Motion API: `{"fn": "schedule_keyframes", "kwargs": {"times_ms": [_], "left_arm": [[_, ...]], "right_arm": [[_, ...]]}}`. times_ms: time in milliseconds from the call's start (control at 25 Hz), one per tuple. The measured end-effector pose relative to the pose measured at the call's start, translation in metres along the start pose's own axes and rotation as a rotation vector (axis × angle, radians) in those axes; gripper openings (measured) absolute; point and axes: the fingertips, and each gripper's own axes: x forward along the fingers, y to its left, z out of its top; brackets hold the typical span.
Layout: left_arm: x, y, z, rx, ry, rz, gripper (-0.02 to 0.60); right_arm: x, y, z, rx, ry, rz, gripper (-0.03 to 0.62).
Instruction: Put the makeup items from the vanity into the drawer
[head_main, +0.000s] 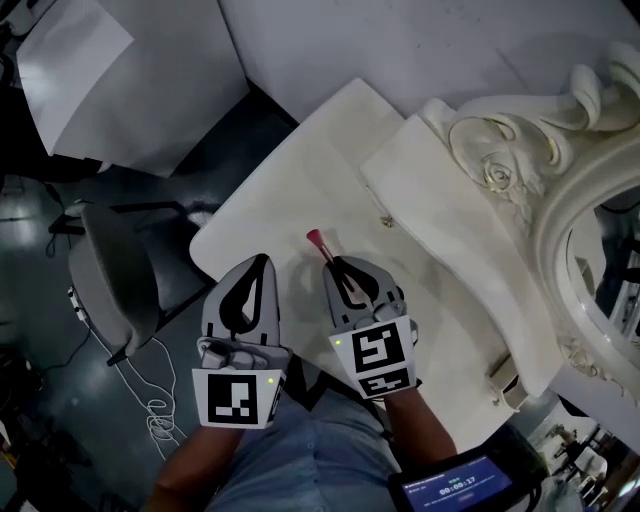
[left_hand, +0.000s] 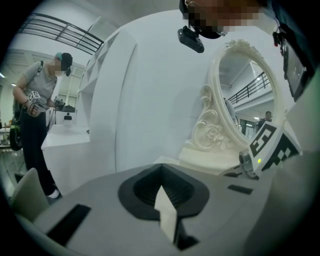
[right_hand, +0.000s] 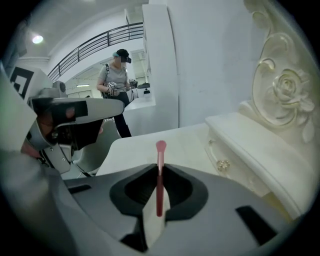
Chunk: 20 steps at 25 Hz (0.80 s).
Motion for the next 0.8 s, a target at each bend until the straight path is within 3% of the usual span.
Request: {"fn": "schedule_keyframes", "kwargs": {"times_ms": [280, 480, 800], "left_arm": [[0.005, -0.070, 0.018, 0.016, -0.032, -0.121, 0.000], [0.004, -0.137, 0.030, 0.091, -0.056, -0.247, 0.000], [-0.001, -0.271, 0.028, 0.165, -0.064, -0.510, 0.000]], "right_arm": [[-0.059, -0.031, -0.013, 0.032, -0.062, -0.093, 0.040], [-0.113, -0.054, -0.036, 0.073, -0.094, -0.174, 0.040], [-0.210, -0.101, -0.102, 0.180, -0.122, -0.372, 0.040]]}}
